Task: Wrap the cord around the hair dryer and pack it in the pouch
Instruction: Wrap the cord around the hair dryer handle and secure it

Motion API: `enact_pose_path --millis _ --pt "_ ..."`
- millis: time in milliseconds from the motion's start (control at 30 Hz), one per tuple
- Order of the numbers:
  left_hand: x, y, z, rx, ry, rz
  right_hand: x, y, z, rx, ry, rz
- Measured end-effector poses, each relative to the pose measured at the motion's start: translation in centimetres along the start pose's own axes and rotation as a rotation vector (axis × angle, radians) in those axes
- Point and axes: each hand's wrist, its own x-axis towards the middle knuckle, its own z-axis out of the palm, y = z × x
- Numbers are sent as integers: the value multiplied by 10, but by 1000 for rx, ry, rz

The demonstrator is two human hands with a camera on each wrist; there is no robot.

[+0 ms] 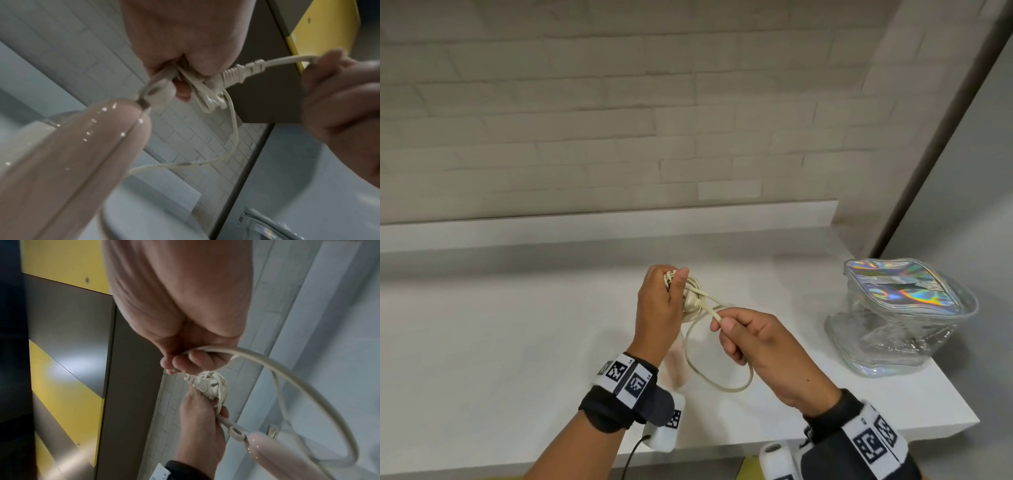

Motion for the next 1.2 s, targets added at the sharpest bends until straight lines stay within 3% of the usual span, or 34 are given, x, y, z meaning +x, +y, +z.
enact_pose_path --millis 100,167,300,467,567,633,700,833,933,1067,1200 --pt "1 0 0 -47 -127 -69 -4 8 -12 -14 46 -11" --pt "2 2 -3 -94 -141 -119 -4 18 -24 -10 151 17" --pt "3 7 -6 -190 -132 -201 5 45 -51 -288 389 142" --pt "-4 21 8 -171 -140 -180 23 41 -39 -368 172 128" --pt "-5 23 12 -136 -116 -160 33 36 -23 -644 46 1" --pt "-3 21 10 -118 -78 -144 35 35 -17 -753 50 -83" --pt "-1 17 4 -71 -81 -114 36 32 -15 -744 105 -165" --pt "-10 11 -1 86 -280 -24 45 10 -20 -807 272 -458" --pt "-19 17 -1 107 -366 39 59 -10 -26 -842 393 -580" --pt "-21 27 -5 21 -444 46 78 -21 -26 -715 384 -512" --pt "-20 37 -7 -30 -406 18 90 -14 -21 -622 386 -323"
